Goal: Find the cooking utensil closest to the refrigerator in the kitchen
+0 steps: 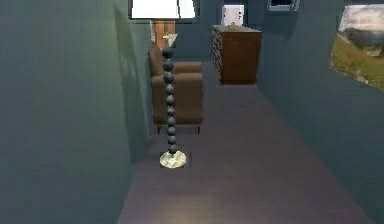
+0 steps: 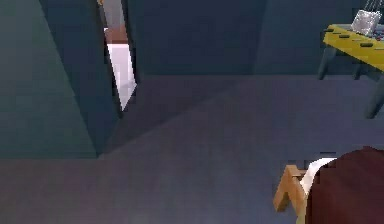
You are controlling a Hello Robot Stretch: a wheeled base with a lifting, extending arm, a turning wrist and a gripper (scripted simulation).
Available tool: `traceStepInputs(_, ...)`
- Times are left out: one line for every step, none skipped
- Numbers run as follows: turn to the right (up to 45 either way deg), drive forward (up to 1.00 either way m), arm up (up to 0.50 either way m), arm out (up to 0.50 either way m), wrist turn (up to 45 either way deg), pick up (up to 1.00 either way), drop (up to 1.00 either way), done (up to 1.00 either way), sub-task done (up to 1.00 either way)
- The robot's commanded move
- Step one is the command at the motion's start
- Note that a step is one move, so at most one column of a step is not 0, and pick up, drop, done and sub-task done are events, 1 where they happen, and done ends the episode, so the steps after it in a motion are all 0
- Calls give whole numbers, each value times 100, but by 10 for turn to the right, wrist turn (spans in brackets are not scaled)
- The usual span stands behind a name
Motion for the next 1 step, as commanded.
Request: traceStepInputs(450,0,0,0,0,0,0,0,0)
